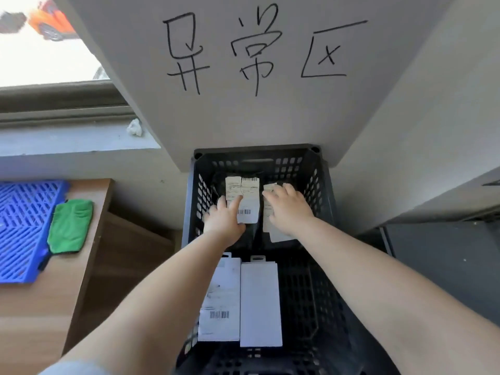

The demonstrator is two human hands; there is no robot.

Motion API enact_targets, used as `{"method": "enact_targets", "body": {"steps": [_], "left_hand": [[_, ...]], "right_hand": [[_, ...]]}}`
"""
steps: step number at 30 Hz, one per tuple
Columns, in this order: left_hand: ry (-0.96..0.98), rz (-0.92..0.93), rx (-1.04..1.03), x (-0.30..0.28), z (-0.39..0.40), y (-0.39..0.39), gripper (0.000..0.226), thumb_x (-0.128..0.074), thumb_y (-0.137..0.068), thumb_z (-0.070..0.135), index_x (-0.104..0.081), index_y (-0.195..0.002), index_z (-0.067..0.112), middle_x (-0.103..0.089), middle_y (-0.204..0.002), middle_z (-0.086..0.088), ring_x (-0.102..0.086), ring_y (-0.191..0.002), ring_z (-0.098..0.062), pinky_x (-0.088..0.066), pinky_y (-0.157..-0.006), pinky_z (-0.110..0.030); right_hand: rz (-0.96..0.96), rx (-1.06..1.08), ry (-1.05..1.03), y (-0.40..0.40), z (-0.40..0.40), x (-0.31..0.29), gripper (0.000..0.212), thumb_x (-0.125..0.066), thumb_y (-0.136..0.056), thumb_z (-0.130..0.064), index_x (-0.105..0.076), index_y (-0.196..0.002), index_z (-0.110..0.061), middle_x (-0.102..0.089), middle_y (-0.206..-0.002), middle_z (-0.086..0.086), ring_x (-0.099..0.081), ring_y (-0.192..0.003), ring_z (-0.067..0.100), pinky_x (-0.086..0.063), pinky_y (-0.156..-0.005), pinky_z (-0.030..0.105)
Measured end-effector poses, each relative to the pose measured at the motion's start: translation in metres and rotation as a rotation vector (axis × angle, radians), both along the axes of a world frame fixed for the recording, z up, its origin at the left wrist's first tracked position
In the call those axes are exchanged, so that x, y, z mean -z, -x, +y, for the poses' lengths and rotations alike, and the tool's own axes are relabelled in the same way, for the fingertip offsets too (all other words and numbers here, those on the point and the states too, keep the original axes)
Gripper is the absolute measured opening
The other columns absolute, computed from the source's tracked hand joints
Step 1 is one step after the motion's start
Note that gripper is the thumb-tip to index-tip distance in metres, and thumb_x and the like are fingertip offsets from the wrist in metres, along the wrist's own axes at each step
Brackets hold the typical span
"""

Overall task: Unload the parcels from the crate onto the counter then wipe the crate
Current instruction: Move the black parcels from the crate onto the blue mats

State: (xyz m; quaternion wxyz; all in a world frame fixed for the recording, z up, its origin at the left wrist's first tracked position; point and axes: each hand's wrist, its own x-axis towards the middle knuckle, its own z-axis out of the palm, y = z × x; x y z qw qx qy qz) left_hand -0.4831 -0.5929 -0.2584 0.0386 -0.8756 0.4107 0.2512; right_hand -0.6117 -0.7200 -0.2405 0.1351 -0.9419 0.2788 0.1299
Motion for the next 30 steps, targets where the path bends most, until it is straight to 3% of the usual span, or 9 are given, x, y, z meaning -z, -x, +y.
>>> {"method": "enact_targets", "body": {"steps": [6, 8, 11, 14, 18, 21, 23, 30], "left_hand": [[0.191, 0.196, -0.364, 0.011, -0.003, -0.008, 0.077, -0.061, -0.089, 0.03, -0.019, -0.153, 0.036, -0.031, -0.154, -0.009, -0.028, -0.139, -0.032, -0.035, -0.109, -0.048], [0.282, 0.285, -0.506, 0.019, 0.0, -0.011, 0.073, -0.062, -0.091, 0.03, -0.023, -0.153, 0.035, -0.034, -0.154, -0.006, -0.024, -0.142, -0.028, -0.031, -0.112, -0.047], [0.4, 0.462, -0.692, 0.031, 0.003, -0.013, 0.066, -0.054, -0.097, 0.039, -0.021, -0.155, 0.037, -0.029, -0.159, -0.002, -0.02, -0.148, -0.025, -0.022, -0.119, -0.047], [0.441, 0.666, -0.895, 0.041, 0.004, -0.019, 0.057, -0.038, -0.101, 0.053, -0.018, -0.154, 0.045, -0.029, -0.16, 0.004, -0.024, -0.148, -0.024, -0.02, -0.12, -0.045], [0.423, 0.821, -1.067, 0.058, -0.003, -0.027, 0.077, -0.025, -0.084, 0.083, -0.033, -0.15, 0.044, -0.042, -0.152, 0.009, -0.033, -0.144, -0.02, -0.022, -0.12, -0.047], [0.479, 0.898, -1.182, 0.066, -0.005, -0.034, 0.066, -0.02, -0.095, 0.073, -0.04, -0.147, 0.038, -0.05, -0.141, 0.004, -0.042, -0.134, -0.021, -0.027, -0.117, -0.046], [0.495, 0.919, -1.244, 0.073, -0.005, -0.04, 0.071, -0.018, -0.091, 0.077, -0.041, -0.147, 0.041, -0.044, -0.15, 0.001, -0.038, -0.139, -0.026, -0.024, -0.118, -0.051], [0.495, 1.001, -1.352, 0.059, -0.012, -0.04, 0.072, -0.012, -0.093, 0.075, -0.037, -0.15, 0.038, -0.034, -0.158, -0.003, -0.023, -0.148, -0.031, -0.013, -0.12, -0.057]], "right_hand": [[-0.062, 0.066, -0.209, -0.016, -0.007, 0.032, 0.061, -0.05, -0.095, -0.019, -0.028, -0.152, -0.021, -0.031, -0.154, 0.005, -0.025, -0.139, 0.029, -0.031, -0.111, 0.044], [-0.122, 0.234, -0.445, -0.022, -0.004, 0.048, 0.059, -0.049, -0.096, -0.016, -0.03, -0.151, -0.024, -0.032, -0.155, 0.002, -0.032, -0.138, 0.026, -0.037, -0.106, 0.041], [-0.283, 0.638, -0.86, -0.029, 0.002, 0.06, 0.056, -0.054, -0.095, -0.015, -0.036, -0.147, -0.025, -0.043, -0.147, 0.001, -0.048, -0.12, 0.017, -0.038, -0.09, 0.029], [-0.399, 0.935, -1.21, -0.037, 0.005, 0.07, 0.053, -0.057, -0.093, -0.024, -0.041, -0.143, -0.023, -0.052, -0.137, -0.001, -0.051, -0.115, 0.018, -0.042, -0.099, 0.035], [-0.465, 1.16, -1.51, -0.042, 0.006, 0.076, 0.051, -0.044, -0.099, -0.05, -0.042, -0.144, -0.025, -0.05, -0.139, 0.004, -0.048, -0.126, 0.025, -0.032, -0.111, 0.043], [-0.469, 1.184, -1.563, -0.041, 0.01, 0.081, 0.068, -0.035, -0.099, -0.059, -0.027, -0.154, -0.019, -0.036, -0.156, 0.008, -0.033, -0.143, 0.027, -0.026, -0.115, 0.044], [-0.47, 1.202, -1.599, -0.041, 0.011, 0.083, 0.076, -0.032, -0.097, -0.066, -0.022, -0.156, -0.018, -0.03, -0.159, 0.008, -0.029, -0.146, 0.027, -0.023, -0.117, 0.046], [-0.455, 1.185, -1.488, -0.026, 0.001, 0.076, 0.078, -0.023, -0.093, -0.074, -0.055, -0.139, -0.02, -0.055, -0.139, 0.004, -0.059, -0.116, 0.027, -0.039, -0.109, 0.048]]}}
